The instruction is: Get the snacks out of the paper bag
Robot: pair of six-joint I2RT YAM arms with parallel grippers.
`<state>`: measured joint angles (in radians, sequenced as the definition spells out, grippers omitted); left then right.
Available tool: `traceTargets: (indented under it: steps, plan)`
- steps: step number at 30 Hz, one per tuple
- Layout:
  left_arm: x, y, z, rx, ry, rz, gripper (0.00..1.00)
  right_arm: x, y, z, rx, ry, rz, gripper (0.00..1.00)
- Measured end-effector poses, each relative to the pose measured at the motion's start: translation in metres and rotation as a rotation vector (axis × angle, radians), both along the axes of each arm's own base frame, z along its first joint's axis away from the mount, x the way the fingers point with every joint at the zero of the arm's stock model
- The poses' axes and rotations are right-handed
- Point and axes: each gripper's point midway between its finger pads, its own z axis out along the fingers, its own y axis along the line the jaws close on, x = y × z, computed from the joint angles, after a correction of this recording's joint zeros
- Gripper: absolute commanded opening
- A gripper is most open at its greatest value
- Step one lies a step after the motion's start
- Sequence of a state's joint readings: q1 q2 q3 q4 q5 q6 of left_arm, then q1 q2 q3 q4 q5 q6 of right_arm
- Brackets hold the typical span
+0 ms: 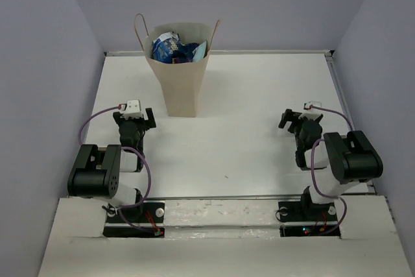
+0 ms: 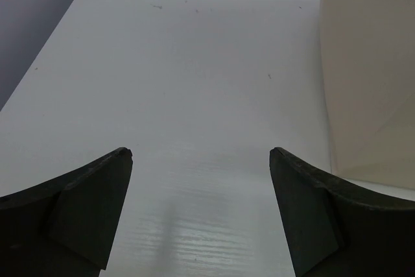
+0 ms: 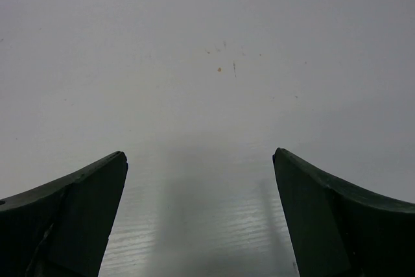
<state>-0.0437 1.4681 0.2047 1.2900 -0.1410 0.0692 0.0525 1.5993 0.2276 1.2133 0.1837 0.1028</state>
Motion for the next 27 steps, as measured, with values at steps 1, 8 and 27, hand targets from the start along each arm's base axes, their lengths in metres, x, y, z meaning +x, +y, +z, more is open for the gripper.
traceTargets:
  steps: [1,8,27]
  plan:
    - [0.000,0.000,0.000,0.000,0.000,-0.002,0.99,0.000,0.000,-0.001,-0.001,0.003,0.000,1.00]
    - [0.000,-0.002,0.001,0.000,-0.003,-0.011,0.99,0.018,0.003,0.067,0.017,-0.062,0.009,1.00]
    - [0.006,-0.021,0.399,0.095,-0.277,-0.148,0.78,0.058,0.103,0.284,0.096,-0.190,0.432,0.62]
